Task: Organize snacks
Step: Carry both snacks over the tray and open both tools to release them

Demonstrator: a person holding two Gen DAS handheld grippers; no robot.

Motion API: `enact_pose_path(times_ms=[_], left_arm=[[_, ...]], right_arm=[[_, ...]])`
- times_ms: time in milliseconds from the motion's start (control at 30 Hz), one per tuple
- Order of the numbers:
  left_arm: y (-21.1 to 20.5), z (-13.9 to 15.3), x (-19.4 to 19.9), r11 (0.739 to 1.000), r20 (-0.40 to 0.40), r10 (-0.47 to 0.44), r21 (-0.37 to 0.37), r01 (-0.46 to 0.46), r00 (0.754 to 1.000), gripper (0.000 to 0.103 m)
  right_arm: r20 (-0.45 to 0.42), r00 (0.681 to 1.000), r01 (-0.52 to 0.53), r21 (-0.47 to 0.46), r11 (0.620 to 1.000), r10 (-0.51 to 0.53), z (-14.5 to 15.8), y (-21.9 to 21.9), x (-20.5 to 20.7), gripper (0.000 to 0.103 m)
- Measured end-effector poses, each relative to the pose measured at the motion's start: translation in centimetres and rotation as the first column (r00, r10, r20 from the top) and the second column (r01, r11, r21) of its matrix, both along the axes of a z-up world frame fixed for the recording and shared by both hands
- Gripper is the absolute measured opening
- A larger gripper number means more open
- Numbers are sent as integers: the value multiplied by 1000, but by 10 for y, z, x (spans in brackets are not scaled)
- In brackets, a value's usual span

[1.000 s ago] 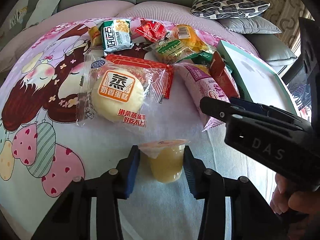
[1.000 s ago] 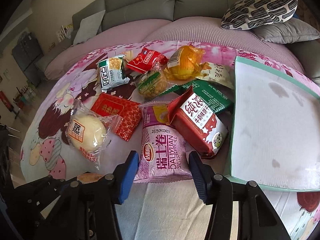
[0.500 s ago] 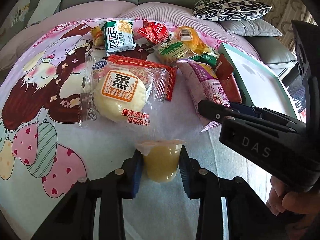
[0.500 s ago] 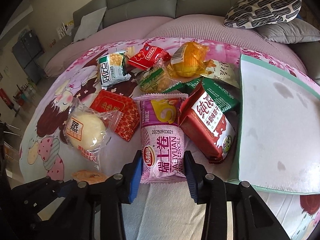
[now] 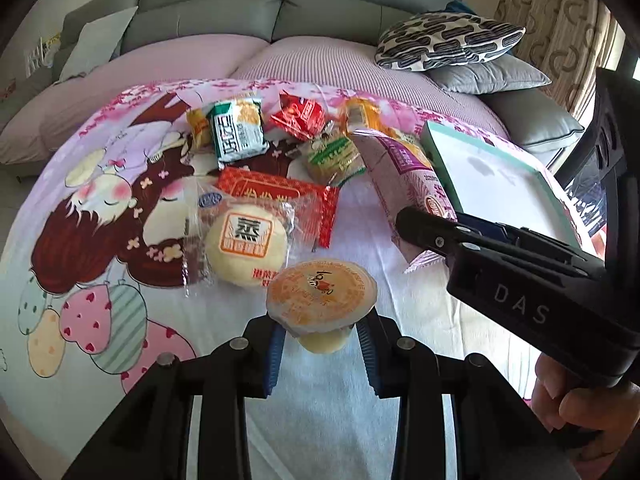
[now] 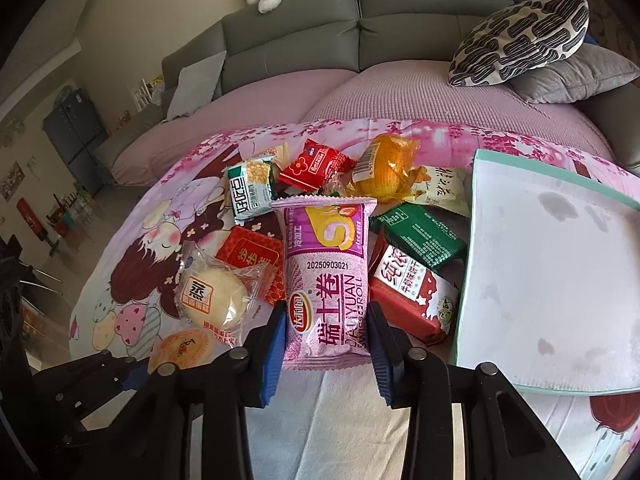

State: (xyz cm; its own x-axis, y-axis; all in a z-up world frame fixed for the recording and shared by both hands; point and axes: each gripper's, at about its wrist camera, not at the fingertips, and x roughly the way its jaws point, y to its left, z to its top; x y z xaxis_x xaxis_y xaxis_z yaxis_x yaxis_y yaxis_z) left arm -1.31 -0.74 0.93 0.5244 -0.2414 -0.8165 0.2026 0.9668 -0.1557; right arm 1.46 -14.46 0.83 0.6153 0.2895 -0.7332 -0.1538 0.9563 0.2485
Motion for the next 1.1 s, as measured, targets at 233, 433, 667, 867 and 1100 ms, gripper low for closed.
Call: enact_pose_path(times_ms=[233, 433, 667, 867, 1100], left_arm=[[10, 14, 9, 998, 46, 56, 13, -57, 997, 35], [6, 27, 21, 997, 83, 70, 9, -71, 994, 35], [-45, 41, 36, 999, 115, -35, -26, 39, 993, 35], [-100, 52, 44, 986, 138, -149, -47, 157, 979, 35], [-154, 51, 53, 965, 159, -242, -62, 255, 957, 35]], right_arm=[[56, 998, 32, 46, 998, -34, 16, -14, -5, 41], [102, 991, 82, 64, 995, -89, 27, -37, -11, 41], [91, 948, 299, 65, 952, -304, 26, -108, -20, 41], [53, 875, 481, 24, 876, -482, 17, -169, -32, 41], [41, 752, 659, -53, 750, -658, 3, -219, -51, 41]])
